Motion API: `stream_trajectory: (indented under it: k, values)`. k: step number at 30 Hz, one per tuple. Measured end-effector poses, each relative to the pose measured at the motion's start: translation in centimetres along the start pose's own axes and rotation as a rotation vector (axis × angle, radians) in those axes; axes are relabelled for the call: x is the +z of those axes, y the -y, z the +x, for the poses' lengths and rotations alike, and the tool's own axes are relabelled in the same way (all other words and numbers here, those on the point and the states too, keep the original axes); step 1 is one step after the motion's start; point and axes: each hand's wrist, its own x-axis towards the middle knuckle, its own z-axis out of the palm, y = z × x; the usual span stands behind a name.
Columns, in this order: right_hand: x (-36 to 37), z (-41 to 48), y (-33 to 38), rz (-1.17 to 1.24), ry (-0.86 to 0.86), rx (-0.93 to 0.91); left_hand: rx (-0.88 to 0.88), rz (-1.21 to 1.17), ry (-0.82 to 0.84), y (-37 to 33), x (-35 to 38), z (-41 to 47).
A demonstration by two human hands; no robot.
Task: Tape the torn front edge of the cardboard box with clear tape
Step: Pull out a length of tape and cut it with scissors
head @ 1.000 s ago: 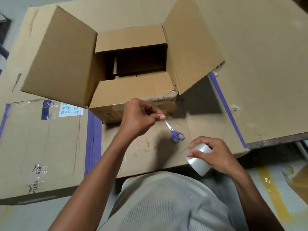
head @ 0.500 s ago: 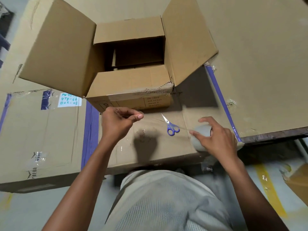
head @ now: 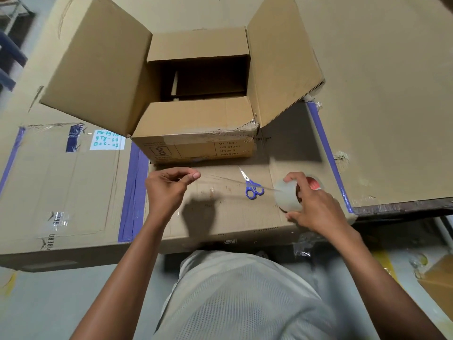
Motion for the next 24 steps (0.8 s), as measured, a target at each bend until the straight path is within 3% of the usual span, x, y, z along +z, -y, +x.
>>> stream_trajectory:
  k: [4, 9, 13, 17, 19, 22, 24]
  values:
    - [0.2, 0.1, 0.3, -0.03, -0.077, 0.087, -0.067, -0.024, -0.03, 1.7, -0.4, -1.7]
    - [-0.1, 1.3, 0.5, 0.008, -0.042, 0.207, -0.136, -0.023, -0.075, 3.5, -1.4, -3.8]
    - [-0.7, 2.2, 0.6, -0.054, 0.089, 0.181, -0.14, -0.028, -0.019, 4.5, -1.9, -5.5]
    - [-2.8, 1.6, 0.2, 0.174, 0.311, 0.066, -0.14, -0.075, 0.06, 5.1, -3.1, -6.0]
    - [-4.1, 1.1, 0.6, 0.241, 0.225, 0.062, -0.153, -0.093, 0.102, 5.9, -3.8, -6.0]
    - [-4.7, 1.8, 3.5, 0.183, -0.136, 0.048, -0.161, -0.081, 0.163, 6.7, -4.3, -6.0]
    - [-3.5, 3.5, 6.6, 0.149, -0.128, 0.075, -0.173, -0.087, 0.214, 7.1, -4.7, -5.9]
